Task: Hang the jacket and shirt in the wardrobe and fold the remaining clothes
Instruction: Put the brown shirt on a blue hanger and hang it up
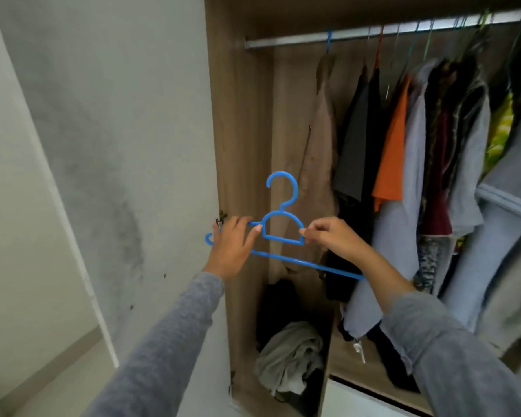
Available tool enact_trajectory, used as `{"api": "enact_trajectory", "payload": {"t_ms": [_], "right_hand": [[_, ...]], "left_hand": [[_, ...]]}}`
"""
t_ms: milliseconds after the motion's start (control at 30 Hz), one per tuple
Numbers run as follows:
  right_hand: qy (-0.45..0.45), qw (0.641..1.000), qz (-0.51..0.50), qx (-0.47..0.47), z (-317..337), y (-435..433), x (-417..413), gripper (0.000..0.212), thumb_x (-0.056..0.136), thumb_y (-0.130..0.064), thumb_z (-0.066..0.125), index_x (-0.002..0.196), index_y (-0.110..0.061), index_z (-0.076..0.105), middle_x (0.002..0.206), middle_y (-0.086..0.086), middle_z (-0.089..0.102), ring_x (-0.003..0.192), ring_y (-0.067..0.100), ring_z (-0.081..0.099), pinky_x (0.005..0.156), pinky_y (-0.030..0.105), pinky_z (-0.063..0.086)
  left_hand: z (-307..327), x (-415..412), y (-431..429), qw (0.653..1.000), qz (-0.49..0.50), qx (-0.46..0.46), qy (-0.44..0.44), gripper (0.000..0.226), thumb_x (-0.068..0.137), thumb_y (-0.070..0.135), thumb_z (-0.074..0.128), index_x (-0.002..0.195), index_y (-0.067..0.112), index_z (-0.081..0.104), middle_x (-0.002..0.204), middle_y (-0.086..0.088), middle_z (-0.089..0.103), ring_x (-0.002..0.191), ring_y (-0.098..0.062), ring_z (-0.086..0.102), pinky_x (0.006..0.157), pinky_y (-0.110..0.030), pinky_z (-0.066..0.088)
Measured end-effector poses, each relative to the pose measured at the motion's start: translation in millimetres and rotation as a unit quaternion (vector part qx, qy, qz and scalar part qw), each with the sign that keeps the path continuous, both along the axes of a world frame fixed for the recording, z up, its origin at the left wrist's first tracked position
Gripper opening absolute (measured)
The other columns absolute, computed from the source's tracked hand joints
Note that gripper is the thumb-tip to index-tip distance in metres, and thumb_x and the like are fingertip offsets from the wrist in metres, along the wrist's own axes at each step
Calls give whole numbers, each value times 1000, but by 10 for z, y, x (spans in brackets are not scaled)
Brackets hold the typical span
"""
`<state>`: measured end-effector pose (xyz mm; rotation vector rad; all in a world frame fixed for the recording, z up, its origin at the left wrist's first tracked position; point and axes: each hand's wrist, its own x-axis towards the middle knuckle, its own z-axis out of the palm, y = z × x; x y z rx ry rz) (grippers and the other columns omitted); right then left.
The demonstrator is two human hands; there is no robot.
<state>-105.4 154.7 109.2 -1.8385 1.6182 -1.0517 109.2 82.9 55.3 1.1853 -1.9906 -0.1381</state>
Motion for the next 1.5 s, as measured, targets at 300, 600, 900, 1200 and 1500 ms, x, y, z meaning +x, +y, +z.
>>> {"api": "enact_trajectory", "payload": {"t_ms": [300, 600, 900, 1200, 1500], "right_hand": [[-31, 992, 120, 23, -505, 1023, -31, 33, 91, -25, 60, 64, -6, 62, 45, -10, 50, 44, -3, 44, 51, 11, 36], [11, 962, 273, 7, -612, 1309, 1558, 23, 91, -20, 60, 68, -14, 58, 57, -1, 52, 52, 3, 47, 57, 19, 40], [-16, 893, 449, 29, -747, 1988, 4155, 14, 90, -23, 61, 79, -17, 67, 84, 4, 64, 78, 14, 57, 75, 22, 42], [-70, 803, 577, 132, -718, 2820, 6489, 21, 95, -25, 53, 88, -9, 64, 70, 2, 63, 57, 6, 60, 64, 19, 50], [-67, 794, 583, 158, -1103, 2927, 7646, 13, 94, -26, 54, 92, -16, 62, 63, -2, 57, 51, 6, 48, 59, 17, 44]], "left_hand": [[-298, 205, 1451, 999, -7, 35, 18, 32, 95, 35, 51, 80, 7, 56, 67, 7, 41, 65, -16, 44, 68, -31, 37], [-327, 1656, 2647, 975, 181, 116, 62, 29, 95, 38, 50, 80, 14, 53, 69, 6, 46, 70, -19, 47, 69, -29, 35], [-472, 3775, 4136, 920, 361, 127, 79, 32, 94, 42, 49, 78, 15, 51, 69, 6, 46, 63, -11, 43, 62, -23, 33], [-469, 5690, 5124, 887, 432, 143, 78, 27, 89, 46, 54, 84, 21, 63, 80, 4, 59, 76, -13, 55, 71, -28, 45], [-982, 6787, 5624, 834, 474, 227, 171, 31, 95, 43, 46, 84, 22, 65, 78, 1, 65, 72, -12, 57, 70, -25, 45]]}}
